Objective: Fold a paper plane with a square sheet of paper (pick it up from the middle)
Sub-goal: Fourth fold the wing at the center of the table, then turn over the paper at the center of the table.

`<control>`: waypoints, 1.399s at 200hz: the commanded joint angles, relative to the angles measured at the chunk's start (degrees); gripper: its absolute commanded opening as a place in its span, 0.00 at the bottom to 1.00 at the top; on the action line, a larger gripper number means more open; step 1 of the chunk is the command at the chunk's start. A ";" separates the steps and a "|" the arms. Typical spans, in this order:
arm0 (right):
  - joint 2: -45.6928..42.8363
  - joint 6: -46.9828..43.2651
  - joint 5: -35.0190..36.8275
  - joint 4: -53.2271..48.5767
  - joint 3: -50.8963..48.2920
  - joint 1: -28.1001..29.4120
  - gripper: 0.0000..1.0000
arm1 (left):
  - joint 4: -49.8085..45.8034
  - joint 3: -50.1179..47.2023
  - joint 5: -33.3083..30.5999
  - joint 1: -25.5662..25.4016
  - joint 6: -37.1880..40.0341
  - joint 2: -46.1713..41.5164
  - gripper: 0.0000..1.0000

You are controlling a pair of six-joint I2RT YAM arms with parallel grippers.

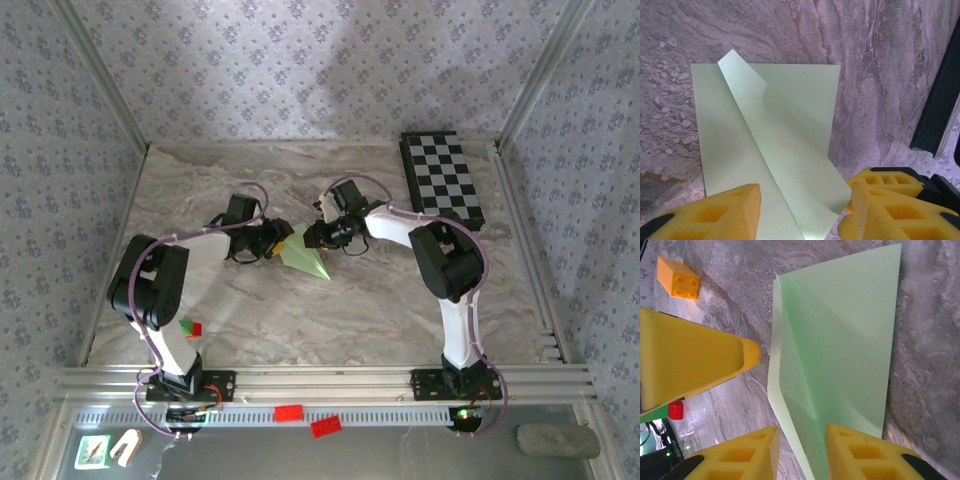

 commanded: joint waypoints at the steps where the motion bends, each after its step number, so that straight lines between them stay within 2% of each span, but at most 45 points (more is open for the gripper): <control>1: 2.32 -3.18 -1.04 -3.25 2.16 0.38 0.30 | 0.37 -0.54 0.50 0.07 -0.46 0.34 0.51; 23: 3.35 -4.71 -1.06 -4.42 3.38 0.33 0.25 | 0.26 -0.97 0.61 0.63 -0.70 -0.61 0.52; 43: 2.82 -5.18 -1.04 -3.98 3.68 0.40 0.14 | 0.96 -2.01 1.30 1.62 -1.20 -2.10 0.53; 69: -0.85 -3.42 -1.36 1.19 1.39 -0.10 0.08 | 3.14 -3.98 2.63 3.08 -2.10 -5.16 0.56; 98: -6.34 3.91 -4.65 11.66 -2.89 -2.08 0.08 | 7.35 -6.22 4.42 3.92 -2.91 -10.09 0.64; 140: -11.89 17.79 -10.03 27.97 -6.76 -5.05 0.08 | 19.19 -8.20 9.32 3.60 -5.15 -15.76 0.88; 166: -13.21 27.26 -12.82 37.81 -7.83 -6.05 0.08 | 26.43 -7.75 11.58 2.46 -6.83 -16.55 0.94; 196: -13.64 34.85 -14.84 44.44 -7.51 -6.30 0.10 | 33.21 -5.20 14.16 0.46 -7.73 -14.89 0.90; 250: -13.26 40.41 -16.40 48.85 -6.96 -6.30 0.10 | 41.46 -3.45 15.97 -0.32 -9.58 -11.34 0.64; 280: -12.99 41.31 -16.71 49.48 -6.97 -6.42 0.10 | 44.39 -3.95 16.81 -0.22 -10.22 -10.67 0.55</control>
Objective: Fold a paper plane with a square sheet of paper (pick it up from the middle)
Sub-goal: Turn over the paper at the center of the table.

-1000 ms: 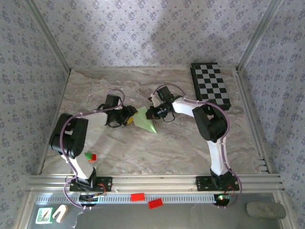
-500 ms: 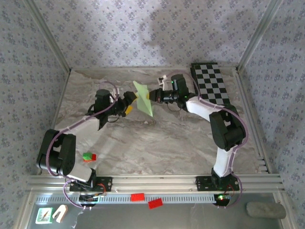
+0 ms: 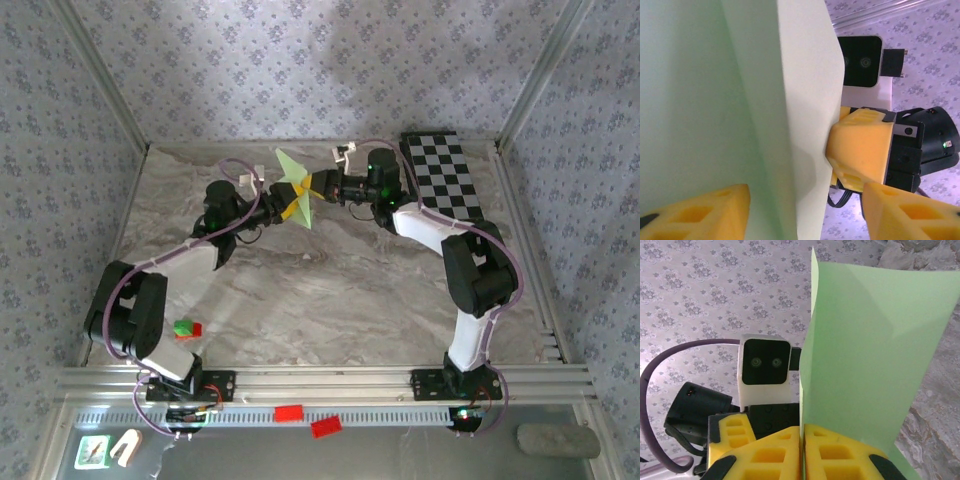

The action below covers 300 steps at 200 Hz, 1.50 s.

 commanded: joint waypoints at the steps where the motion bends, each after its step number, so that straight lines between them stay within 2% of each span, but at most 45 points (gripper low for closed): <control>1: -0.83 2.49 -1.78 2.96 0.01 -0.16 0.10 | 6.45 1.04 2.13 0.01 -0.58 0.61 0.55; 130: -0.79 3.81 -1.89 3.26 -0.85 -0.71 0.13 | 10.15 -0.03 1.57 0.02 -1.80 0.85 0.36; 181: -1.10 3.72 -1.81 3.18 -1.04 -0.71 0.14 | 9.19 0.13 1.21 0.03 -1.99 1.33 0.24; 201: -1.69 2.94 -1.35 2.40 -1.35 -0.83 0.19 | 8.20 0.38 0.92 0.12 -1.75 1.60 0.17; 230: -4.47 -2.53 1.00 -3.97 -2.43 -1.99 0.30 | 4.34 0.73 0.50 0.46 0.18 1.45 0.11; 263: -9.92 -12.81 6.04 -15.87 -5.89 -5.30 0.40 | -8.26 1.73 -0.74 1.08 8.35 -0.85 0.10; 279: -13.21 -20.97 11.28 -26.38 -5.90 -6.30 0.45 | -22.92 4.17 -3.65 1.02 17.48 -2.76 0.10; 300: -17.46 -31.07 21.18 -39.17 -4.69 -6.77 0.48 | -43.38 9.76 -11.94 -0.32 30.56 -4.60 0.10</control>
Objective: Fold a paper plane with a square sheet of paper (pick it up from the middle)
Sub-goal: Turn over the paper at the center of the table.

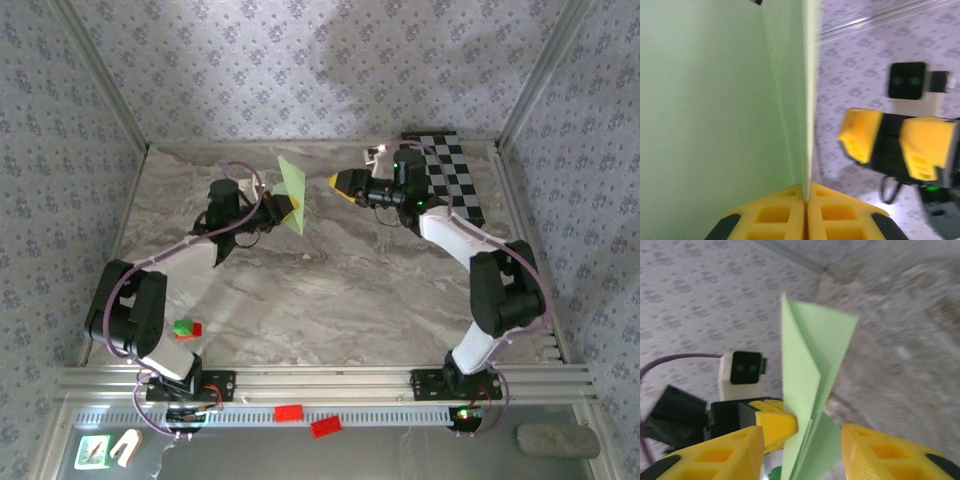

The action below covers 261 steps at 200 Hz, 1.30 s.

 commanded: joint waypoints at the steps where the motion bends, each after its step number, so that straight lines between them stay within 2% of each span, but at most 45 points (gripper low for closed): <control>1: -5.50 -15.75 12.03 -18.17 1.00 -0.22 0.48 | -25.27 7.10 -8.74 -1.15 18.11 -4.15 0.10; 20: -7.86 -20.51 19.39 -25.13 2.11 -0.73 0.49 | -40.17 12.87 -18.52 -2.91 26.84 -3.85 0.10; 41: -9.25 -22.77 24.94 -27.71 1.89 -1.34 0.49 | -50.37 17.86 -28.44 -4.77 32.35 -2.32 0.10; 93: -9.63 -23.32 26.50 -27.18 0.68 -2.09 0.52 | -67.91 28.67 -56.47 -11.16 37.92 7.24 0.10; 116: -9.85 -22.76 27.82 -27.26 -0.01 -2.42 0.52 | -72.99 32.23 -64.66 -13.10 37.31 13.55 0.10; 162: -10.36 -21.09 27.78 -27.54 -1.26 -4.04 0.52 | -77.92 37.07 -74.53 -16.63 36.51 23.87 0.09; 261: -11.24 -18.19 26.83 -27.50 -4.24 -5.94 0.52 | -79.58 43.95 -80.98 -21.52 34.58 38.48 0.10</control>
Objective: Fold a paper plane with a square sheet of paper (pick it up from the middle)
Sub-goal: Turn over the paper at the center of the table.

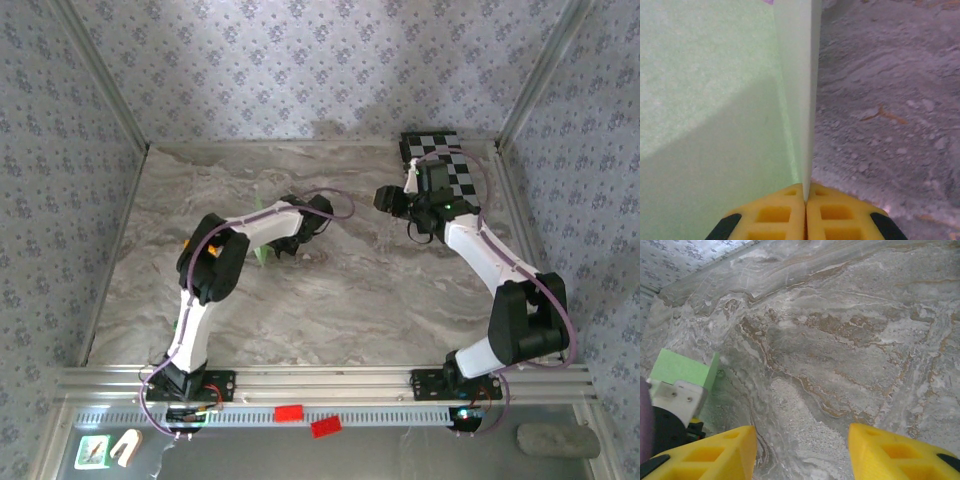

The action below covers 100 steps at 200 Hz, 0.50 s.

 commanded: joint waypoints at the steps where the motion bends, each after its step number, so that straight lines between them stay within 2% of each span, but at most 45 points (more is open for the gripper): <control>1: -1.67 1.42 0.02 -1.16 -0.95 -0.64 0.52 | -2.93 2.77 -3.17 -1.07 -0.91 2.76 0.10; 53: -1.67 2.04 -0.29 -0.80 -1.56 -1.00 0.52 | -3.29 4.83 -0.69 -2.40 -2.79 5.49 0.19; 78: -1.63 2.26 -0.35 -0.61 -1.74 -1.12 0.52 | -3.24 5.16 3.12 -2.65 -4.48 4.35 0.24; 100: -1.69 2.95 -0.59 -0.39 -1.93 -1.30 0.52 | -2.23 4.92 9.06 -2.65 -6.76 1.88 0.28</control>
